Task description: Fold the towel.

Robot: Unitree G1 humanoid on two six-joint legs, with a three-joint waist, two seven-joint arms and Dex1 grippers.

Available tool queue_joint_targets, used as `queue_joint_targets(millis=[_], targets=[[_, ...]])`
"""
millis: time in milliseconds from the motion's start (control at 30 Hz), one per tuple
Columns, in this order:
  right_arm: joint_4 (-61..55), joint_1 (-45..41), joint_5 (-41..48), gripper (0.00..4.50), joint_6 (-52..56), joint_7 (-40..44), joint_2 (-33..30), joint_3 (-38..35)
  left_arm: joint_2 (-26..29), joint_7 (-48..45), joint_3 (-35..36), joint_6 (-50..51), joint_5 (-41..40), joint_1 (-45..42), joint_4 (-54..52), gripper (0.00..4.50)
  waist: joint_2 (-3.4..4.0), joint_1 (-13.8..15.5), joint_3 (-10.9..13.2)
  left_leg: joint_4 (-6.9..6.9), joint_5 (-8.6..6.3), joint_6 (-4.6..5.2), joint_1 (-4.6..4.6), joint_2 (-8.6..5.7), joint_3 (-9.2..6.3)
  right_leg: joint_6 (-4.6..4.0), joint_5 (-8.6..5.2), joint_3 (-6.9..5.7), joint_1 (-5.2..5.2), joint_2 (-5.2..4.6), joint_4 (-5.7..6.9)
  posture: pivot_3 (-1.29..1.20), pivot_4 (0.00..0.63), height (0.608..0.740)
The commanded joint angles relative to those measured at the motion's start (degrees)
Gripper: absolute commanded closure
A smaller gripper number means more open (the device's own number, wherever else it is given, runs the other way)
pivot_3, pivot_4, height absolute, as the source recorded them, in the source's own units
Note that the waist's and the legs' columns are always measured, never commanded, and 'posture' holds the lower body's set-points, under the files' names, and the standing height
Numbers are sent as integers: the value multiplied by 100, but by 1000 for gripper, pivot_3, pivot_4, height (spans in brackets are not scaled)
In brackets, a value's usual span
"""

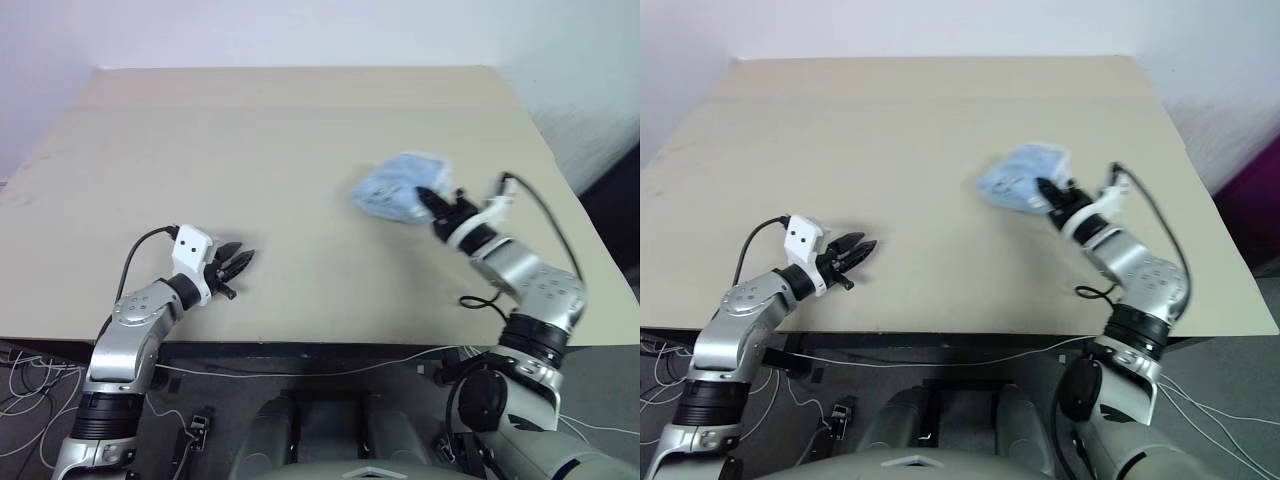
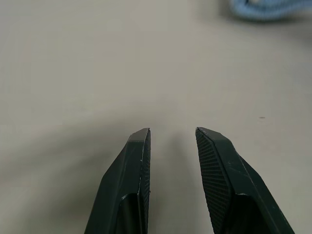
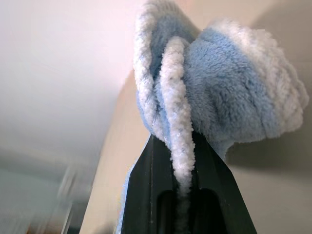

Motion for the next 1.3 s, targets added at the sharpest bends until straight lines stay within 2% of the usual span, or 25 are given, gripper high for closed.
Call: queue_joint_targets(millis=[33,100,267,500,767,933,1167,1300], targets=[[-460,114,537,4469,-174,-1077,-37,-460,-42,-93,-114,-32,45,-309,64,2976,0,-24,0,0,0,0,1,2,1,0,0,1,0,3,0,0,150,740],[-725,399,717,4469,-235,-1803,87,-620,-102,-139,-201,-35,49,-482,176,2976,-1,-14,-1,-1,1,1,1,6,3,0,0,1,1,6,2,0,150,740],[-1547,1144,1599,4469,-294,-2841,448,-435,-238,-202,-390,-65,91,-624,290,2976,4,-35,-1,-2,1,2,2,6,18,0,0,12,-2,6,2,0,150,740],[-1778,1583,2001,4469,-828,-3426,365,-49,-336,-236,-500,-116,170,-659,343,2976,4,-26,-1,3,1,3,6,7,20,1,0,11,2,10,8,0,150,740],[-1818,1889,2395,1912,-1397,-3639,167,267,-367,-245,-507,-96,185,-621,282,2976,4,-18,-1,4,2,4,6,6,20,1,-1,11,4,13,7,0,150,740],[-1944,2067,1995,192,-1884,-3595,-41,396,-341,-295,-483,-65,180,-700,364,2976,4,-14,-1,4,2,4,6,6,20,1,-1,11,5,17,7,0,150,740],[-1666,2073,1308,192,-2490,-2836,-728,439,-345,-371,-477,-49,190,-930,583,2976,4,-3,-1,10,1,4,6,5,21,2,-1,9,9,19,7,0,150,740],[-1715,1763,565,192,-2424,-1729,-1322,1291,-303,-332,-425,-75,230,-964,614,2976,5,-53,-1,10,1,4,9,9,24,2,-1,12,9,24,9,0,150,740]])
